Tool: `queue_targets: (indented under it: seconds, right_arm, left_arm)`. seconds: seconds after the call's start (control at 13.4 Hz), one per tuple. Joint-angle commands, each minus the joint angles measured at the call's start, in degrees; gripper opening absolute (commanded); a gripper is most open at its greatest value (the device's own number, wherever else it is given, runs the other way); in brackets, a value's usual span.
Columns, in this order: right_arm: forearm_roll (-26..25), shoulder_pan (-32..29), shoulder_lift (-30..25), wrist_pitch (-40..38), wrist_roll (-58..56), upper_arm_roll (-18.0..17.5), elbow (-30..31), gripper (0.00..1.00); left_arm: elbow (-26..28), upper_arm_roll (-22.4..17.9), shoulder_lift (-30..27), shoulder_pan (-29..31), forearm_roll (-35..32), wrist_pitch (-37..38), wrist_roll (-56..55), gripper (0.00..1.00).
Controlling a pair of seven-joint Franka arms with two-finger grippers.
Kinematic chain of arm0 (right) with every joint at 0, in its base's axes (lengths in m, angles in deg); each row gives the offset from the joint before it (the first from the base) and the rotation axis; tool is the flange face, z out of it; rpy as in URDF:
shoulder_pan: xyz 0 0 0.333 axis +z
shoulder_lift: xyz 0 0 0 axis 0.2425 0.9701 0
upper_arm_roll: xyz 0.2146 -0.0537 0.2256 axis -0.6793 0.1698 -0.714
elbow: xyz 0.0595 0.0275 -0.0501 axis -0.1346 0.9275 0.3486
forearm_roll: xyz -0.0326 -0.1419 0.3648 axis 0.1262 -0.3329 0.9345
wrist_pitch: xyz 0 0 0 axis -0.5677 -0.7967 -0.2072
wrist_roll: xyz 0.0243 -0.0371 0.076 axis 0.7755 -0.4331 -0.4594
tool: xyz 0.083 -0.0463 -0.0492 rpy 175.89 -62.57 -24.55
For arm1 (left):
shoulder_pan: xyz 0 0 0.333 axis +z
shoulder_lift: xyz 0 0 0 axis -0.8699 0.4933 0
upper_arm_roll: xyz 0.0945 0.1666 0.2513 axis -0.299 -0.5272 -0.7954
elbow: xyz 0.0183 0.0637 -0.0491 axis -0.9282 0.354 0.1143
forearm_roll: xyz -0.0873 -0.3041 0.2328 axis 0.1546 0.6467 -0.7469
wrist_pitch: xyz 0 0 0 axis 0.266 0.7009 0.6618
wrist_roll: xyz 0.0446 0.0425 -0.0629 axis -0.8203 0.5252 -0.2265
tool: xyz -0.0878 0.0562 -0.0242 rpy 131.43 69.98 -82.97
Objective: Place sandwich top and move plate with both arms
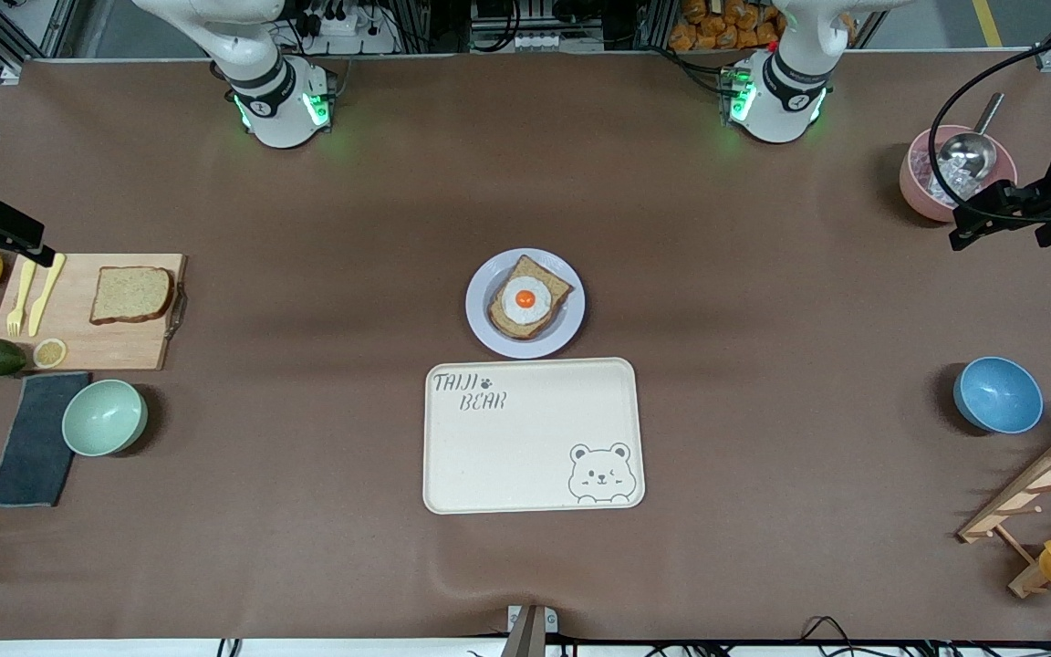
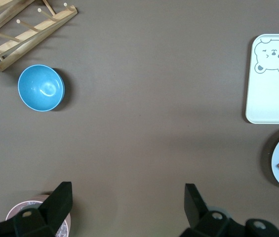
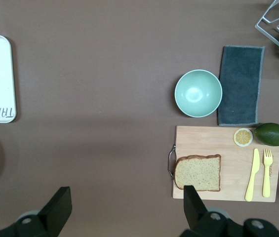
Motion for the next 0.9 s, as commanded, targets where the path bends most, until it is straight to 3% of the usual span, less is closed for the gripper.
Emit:
queue_targets:
  seconds: [0.0,0.82]
  right_arm:
    - [-0.2,-2.04,0.54,-0.18,-3.19,-0.62,0.16,1.0]
    - [0.33,-7.14,1.68,0.53,-3.55,-0.62,3.94,1.0]
  left_arm:
    - [-0.26,0.34,-0.3,0.25,-0.49,0.99,-0.95,1.0]
    - [0.0,0.34,0.23,0.16,-0.32,0.82,-1.12,1.0]
